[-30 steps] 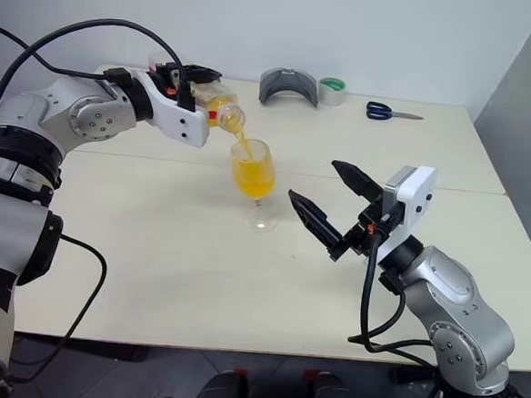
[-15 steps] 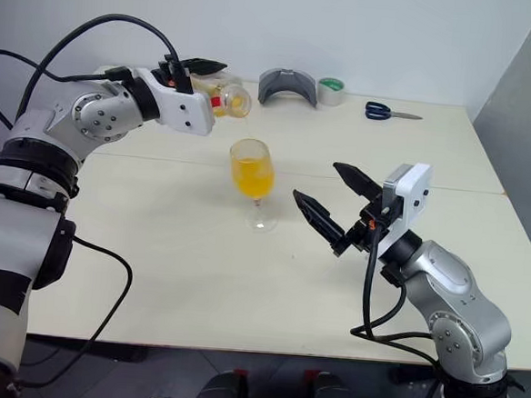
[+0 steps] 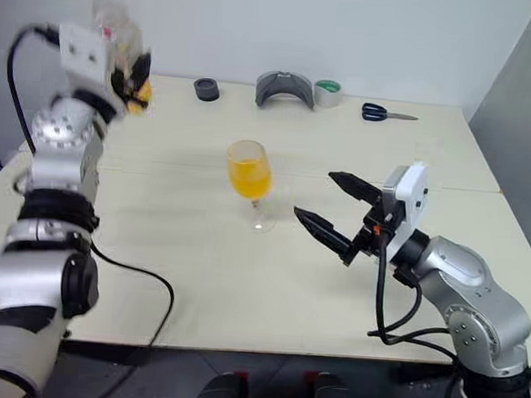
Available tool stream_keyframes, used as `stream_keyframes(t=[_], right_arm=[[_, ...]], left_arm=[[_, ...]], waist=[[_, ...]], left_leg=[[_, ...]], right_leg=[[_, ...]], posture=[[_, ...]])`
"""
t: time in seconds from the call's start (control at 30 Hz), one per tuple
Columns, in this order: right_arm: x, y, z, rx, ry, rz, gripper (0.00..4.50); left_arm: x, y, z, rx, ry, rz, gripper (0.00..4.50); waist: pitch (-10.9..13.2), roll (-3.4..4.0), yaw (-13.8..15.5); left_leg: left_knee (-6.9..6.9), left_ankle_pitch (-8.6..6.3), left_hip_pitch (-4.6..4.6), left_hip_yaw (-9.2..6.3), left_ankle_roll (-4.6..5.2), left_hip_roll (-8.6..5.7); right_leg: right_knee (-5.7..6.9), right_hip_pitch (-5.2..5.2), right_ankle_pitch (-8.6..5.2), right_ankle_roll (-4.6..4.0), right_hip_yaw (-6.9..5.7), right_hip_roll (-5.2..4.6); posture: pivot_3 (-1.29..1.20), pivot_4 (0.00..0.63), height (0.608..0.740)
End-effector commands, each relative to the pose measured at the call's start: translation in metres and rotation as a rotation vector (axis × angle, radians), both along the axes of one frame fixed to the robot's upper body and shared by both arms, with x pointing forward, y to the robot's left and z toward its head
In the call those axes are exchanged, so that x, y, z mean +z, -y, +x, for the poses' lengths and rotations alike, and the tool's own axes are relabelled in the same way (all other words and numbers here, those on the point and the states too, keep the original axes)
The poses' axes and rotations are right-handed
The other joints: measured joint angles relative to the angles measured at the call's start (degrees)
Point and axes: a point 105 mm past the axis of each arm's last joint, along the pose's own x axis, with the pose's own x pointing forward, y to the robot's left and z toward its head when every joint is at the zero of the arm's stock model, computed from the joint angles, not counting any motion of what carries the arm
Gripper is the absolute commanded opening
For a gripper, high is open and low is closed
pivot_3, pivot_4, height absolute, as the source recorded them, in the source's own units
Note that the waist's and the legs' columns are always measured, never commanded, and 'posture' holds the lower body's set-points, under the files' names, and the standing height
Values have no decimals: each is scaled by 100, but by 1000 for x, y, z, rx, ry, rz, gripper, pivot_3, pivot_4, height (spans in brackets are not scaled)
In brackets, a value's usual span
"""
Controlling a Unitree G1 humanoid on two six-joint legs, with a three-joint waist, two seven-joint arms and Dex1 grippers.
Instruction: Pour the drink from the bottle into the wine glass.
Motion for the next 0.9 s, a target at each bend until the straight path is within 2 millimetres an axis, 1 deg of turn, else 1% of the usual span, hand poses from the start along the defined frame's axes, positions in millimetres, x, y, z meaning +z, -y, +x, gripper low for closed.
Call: stream_keyframes(t=[0.03, 0.13, 0.23, 0.33, 0.4, 0.53, 0.63, 0.77, 0.9], right_arm=[[6, 3, -18, 45, 39, -23, 4500], [-1, 6, -23, 52, 21, -48, 4500], [-5, 6, -25, 52, 17, -60, 4500], [-6, 7, -22, 32, 19, -56, 4500], [-5, 6, -21, 26, 21, -51, 4500], [-4, 6, -22, 17, 25, -48, 4500], [-3, 6, -20, 8, 27, -44, 4500], [-2, 6, -19, 2, 30, -42, 4500], [-2, 6, -18, -9, 33, -42, 4500]], left_arm=[[8, -9, -12, 31, 39, -125, 1642], [-21, -10, -16, 21, -24, -182, 1642], [-34, -8, -17, 15, -47, -190, 1642], [-48, 2, -14, -28, -60, -180, 1642], [-54, 6, -13, -47, -67, -169, 1642], [-60, 15, -10, -90, -57, -112, 1642], [-71, 19, -8, -108, -71, -64, 1642], [-82, 19, -5, -107, -94, -64, 1642], [-96, 22, -6, -134, -113, -131, 1642]], waist=[[1, -7, 18], [0, -9, 24], [0, -9, 24], [-1, -10, 24], [-2, -11, 24], [-2, -11, 22], [-2, -11, 18], [-2, -11, 18], [-3, -11, 22]], left_leg=[[5, 0, -7, -6, 0, 0], [23, 0, -19, -15, 0, 0], [45, 0, -19, -18, 1, -1], [59, -1, -18, -20, 1, -1], [61, -1, -18, -19, 1, -2], [61, -1, -18, -18, 1, -2], [60, -1, -18, -17, 2, -1], [60, -1, -18, -17, 2, -2], [59, -1, -18, -16, 2, -2]], right_leg=[[-1, 0, 0, 0, -4, 1], [-1, 1, 0, 0, -10, 1], [5, 7, 1, 2, -11, 2], [9, 12, 4, 8, -12, 4], [9, 13, 6, 10, -10, 4], [9, 12, 6, 10, -9, 6], [8, 11, 6, 10, -7, 6], [8, 11, 6, 10, -7, 6], [8, 12, 5, 11, -7, 6]], posture=[[0, 150, 740], [0, 150, 740], [0, 150, 740], [0, 150, 740], [0, 150, 740], [0, 150, 740], [0, 150, 740], [0, 150, 740], [0, 150, 740]])
